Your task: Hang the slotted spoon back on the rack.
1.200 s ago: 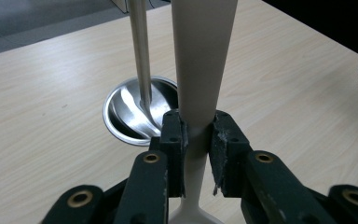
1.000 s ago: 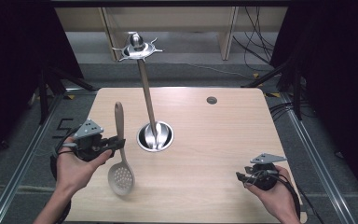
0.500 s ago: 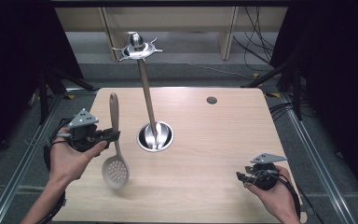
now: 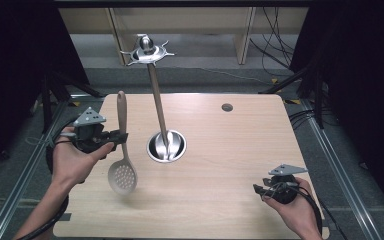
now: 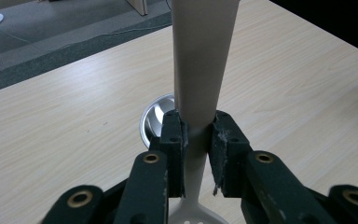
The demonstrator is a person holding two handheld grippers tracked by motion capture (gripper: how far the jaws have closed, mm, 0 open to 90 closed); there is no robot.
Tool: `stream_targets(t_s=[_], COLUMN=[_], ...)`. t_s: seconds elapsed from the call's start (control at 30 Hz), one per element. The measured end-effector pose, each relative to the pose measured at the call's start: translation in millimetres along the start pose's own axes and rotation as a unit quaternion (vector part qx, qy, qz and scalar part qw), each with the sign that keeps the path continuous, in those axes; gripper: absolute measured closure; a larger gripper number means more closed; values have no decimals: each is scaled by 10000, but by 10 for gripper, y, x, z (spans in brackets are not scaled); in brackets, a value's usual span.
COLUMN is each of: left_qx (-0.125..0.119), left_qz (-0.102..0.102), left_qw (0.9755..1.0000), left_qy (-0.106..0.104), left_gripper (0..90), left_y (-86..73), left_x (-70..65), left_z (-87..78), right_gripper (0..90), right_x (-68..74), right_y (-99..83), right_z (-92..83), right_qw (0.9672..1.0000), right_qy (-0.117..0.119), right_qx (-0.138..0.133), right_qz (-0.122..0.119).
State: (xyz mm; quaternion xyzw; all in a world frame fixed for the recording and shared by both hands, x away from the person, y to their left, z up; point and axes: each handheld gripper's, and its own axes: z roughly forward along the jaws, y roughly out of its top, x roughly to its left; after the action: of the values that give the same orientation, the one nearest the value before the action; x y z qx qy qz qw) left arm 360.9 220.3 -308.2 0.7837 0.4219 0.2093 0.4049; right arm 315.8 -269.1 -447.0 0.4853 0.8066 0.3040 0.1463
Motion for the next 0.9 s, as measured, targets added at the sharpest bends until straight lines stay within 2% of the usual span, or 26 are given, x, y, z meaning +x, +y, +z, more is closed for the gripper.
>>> stream_targets(t_s=[0.03,0.07,0.1,0.13,0.23,0.27,0.3,0.33,0.37,0.4,0.43,0.47,0.5,0.53,0.57,0.6,0.63,0.67,0.7,0.77,0.83,0.87,0.9], left_qx=[57,24,106,107,34,117,-31,58,46,19,105,88,56,125,19,125,-32,106,-33,91,3,109,72], left_qz=[91,29,128,135,49,152,25,84,102,41,139,149,79,158,27,163,34,173,57,172,48,168,162], left_qw=[9999,10000,9999,9999,10000,9998,10000,9999,9999,10000,9998,9998,10000,9998,10000,9998,10000,9998,10000,9998,10000,9998,9998], left_qy=[15,0,-1,13,13,-7,16,2,-12,0,-8,-14,18,7,3,-11,2,3,8,1,-2,-8,11], left_gripper=[757,757,757,757,757,757,757,757,757,757,757,757,757,757,757,757,757,757,757,757,757,757,757], left_y=[13,23,36,47,73,86,88,99,104,113,120,125,138,147,155,169,173,189,193,210,222,232,239], left_x=[13,8,23,26,22,37,21,31,37,30,45,48,40,51,37,57,38,58,45,66,53,70,68], left_z=[-12,-10,-25,-29,-22,-34,-14,-27,-24,-19,-31,-28,-24,-34,-19,-37,-15,-36,-16,-35,-24,-41,-38], right_gripper=[555,554,555,554,554,554,554,554,553,553,553,553,553,553,553,553,552,552,552,552,552,551,551], right_x=[-2,-3,-3,-3,-4,-4,-4,-3,-3,-2,-16,-15,-13,-15,-13,-13,-13,-13,-4,-14,-14,-14,-14], right_y=[0,-1,-2,-3,-2,-2,-2,-2,-3,-4,-9,-9,-9,-8,-7,-7,-7,-8,-5,-9,-9,-9,-9], right_z=[1,1,-1,-1,-1,0,-1,-1,-1,-1,10,9,7,11,5,7,6,7,1,4,4,4,5], right_qw=[10000,10000,10000,10000,10000,10000,10000,10000,10000,10000,10000,10000,10000,10000,10000,9999,9999,10000,10000,9999,9999,9999,9999], right_qy=[12,19,17,16,17,18,17,17,18,13,8,5,-5,8,-19,-14,-17,-13,-4,-18,-19,-18,-17], right_qx=[3,7,16,14,15,12,14,13,12,12,-25,-19,-15,-25,-20,-24,-23,-19,2,-24,-31,-25,-23], right_qz=[3,12,22,21,19,19,20,18,18,15,-82,-79,-80,-82,-95,-98,-99,-95,-22,-98,-99,-99,-99])
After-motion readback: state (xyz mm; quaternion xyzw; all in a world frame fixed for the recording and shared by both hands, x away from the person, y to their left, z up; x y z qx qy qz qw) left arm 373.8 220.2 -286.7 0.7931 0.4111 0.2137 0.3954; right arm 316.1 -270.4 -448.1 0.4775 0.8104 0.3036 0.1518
